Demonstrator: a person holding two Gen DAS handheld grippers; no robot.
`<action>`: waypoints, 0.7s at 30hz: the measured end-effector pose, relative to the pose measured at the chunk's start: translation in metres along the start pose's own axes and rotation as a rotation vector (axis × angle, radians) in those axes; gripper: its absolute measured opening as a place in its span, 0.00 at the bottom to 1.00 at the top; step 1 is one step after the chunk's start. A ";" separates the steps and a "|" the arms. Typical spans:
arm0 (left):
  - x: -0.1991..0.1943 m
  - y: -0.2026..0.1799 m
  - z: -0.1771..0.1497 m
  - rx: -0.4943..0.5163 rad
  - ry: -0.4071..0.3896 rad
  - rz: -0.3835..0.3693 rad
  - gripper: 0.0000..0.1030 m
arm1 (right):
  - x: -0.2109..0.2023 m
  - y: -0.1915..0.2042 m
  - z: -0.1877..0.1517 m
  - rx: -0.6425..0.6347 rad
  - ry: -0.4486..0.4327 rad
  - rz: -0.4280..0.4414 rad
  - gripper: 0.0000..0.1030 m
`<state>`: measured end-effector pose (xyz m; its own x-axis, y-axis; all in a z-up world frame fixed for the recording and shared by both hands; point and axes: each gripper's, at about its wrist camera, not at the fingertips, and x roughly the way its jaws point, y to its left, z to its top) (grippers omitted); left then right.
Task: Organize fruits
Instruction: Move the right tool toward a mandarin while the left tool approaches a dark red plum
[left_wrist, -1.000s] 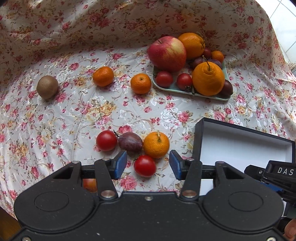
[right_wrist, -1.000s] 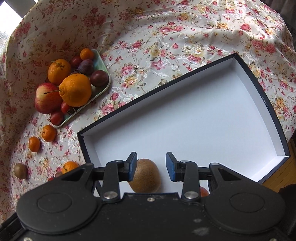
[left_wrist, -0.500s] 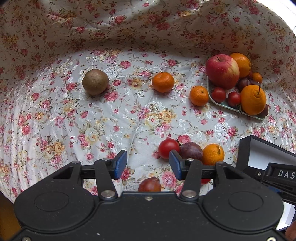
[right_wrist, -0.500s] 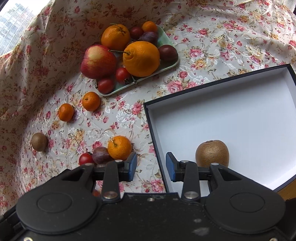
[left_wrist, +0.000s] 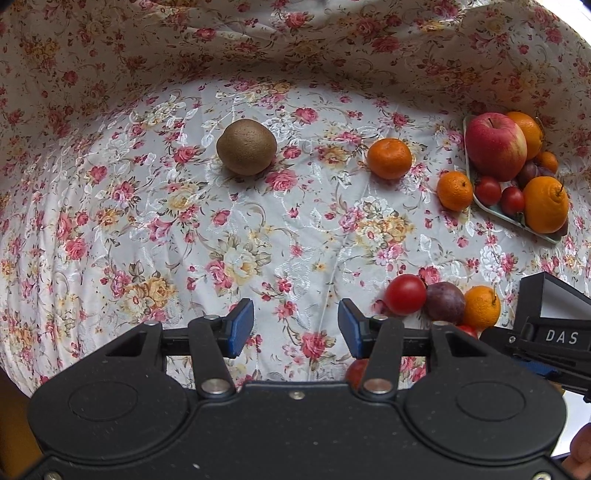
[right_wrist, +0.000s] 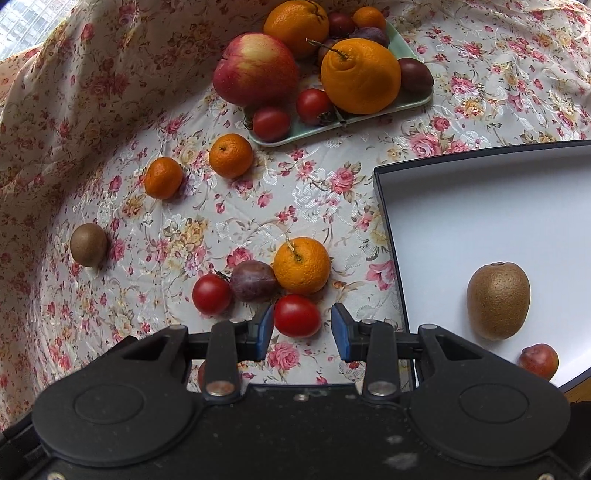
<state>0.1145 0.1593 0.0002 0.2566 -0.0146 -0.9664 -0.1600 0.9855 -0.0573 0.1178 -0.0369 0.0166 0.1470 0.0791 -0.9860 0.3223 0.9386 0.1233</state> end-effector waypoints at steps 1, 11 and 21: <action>0.000 0.002 0.000 -0.001 0.003 -0.004 0.55 | 0.003 0.002 -0.001 -0.002 0.004 -0.008 0.37; 0.001 0.025 0.002 -0.020 0.007 -0.007 0.55 | 0.017 0.012 0.000 0.018 0.029 -0.026 0.37; -0.002 0.051 0.006 -0.071 -0.001 -0.006 0.55 | 0.009 0.008 0.012 0.087 -0.053 -0.017 0.37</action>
<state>0.1118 0.2104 0.0005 0.2588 -0.0201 -0.9657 -0.2255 0.9709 -0.0806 0.1327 -0.0327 0.0104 0.1891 0.0430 -0.9810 0.4046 0.9069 0.1178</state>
